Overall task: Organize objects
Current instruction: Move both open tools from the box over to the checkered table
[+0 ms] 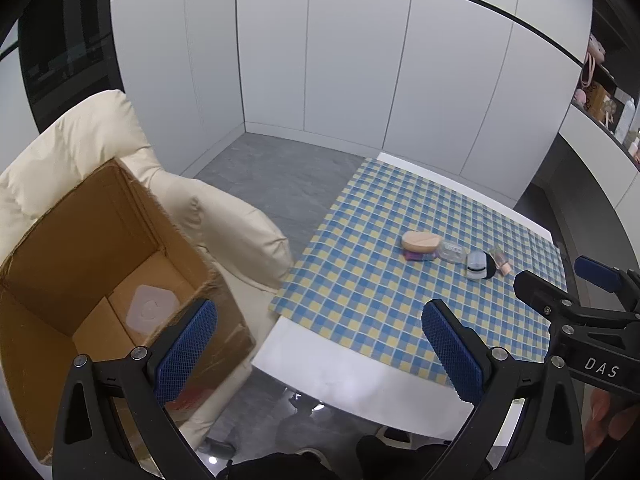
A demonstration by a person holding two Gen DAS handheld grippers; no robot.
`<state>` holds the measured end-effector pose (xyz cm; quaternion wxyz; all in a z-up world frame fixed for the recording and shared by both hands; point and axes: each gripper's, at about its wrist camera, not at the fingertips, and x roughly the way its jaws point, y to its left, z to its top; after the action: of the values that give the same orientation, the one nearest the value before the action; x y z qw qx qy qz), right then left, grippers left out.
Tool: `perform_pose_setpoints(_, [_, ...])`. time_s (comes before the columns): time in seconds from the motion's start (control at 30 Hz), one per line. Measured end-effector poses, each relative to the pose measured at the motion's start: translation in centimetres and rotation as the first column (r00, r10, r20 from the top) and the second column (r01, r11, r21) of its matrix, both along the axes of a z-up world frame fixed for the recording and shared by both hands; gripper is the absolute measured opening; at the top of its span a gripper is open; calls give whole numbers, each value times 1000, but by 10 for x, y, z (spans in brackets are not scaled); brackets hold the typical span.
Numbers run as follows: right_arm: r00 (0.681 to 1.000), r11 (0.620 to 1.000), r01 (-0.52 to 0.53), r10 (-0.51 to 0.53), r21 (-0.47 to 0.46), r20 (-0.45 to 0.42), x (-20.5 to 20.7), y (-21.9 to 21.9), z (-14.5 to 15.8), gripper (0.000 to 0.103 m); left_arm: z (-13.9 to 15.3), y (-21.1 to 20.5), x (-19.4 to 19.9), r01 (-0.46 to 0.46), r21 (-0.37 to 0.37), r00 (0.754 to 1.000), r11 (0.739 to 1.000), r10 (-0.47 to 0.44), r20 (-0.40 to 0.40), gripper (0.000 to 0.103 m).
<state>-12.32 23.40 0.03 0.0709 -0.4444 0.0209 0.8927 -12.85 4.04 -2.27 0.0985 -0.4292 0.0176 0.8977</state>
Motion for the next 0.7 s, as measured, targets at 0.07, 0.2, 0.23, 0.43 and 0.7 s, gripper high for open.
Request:
perform_pose_setpoints(0.07, [1000,1000,9,-9,1,1,3,6,0,101,0,5,0,9,1,1000,1000,-9,0,102])
perform_pose_setpoints(0.2, [1000,1000,25,-25,3,5,8,15,-1,101,0,17,1,28,1,1000,1000,-28,-1,102])
perform_pose_setpoints(0.23, [1000,1000,27,-27,4,7,9,17,-1,101,0,19,1,33,1,999,999,-33,0,102])
perform_pose_setpoints(0.43, [999,999,51,-51,5,5,16,31,-1,101,0,37,2,69,-6,998,998,-69,2,102])
perform_pose_setpoints(0.7, [996,996,86,-86,9,3,28,53,-1,101,0,60,2,102,-9,995,995,-102,-1,102])
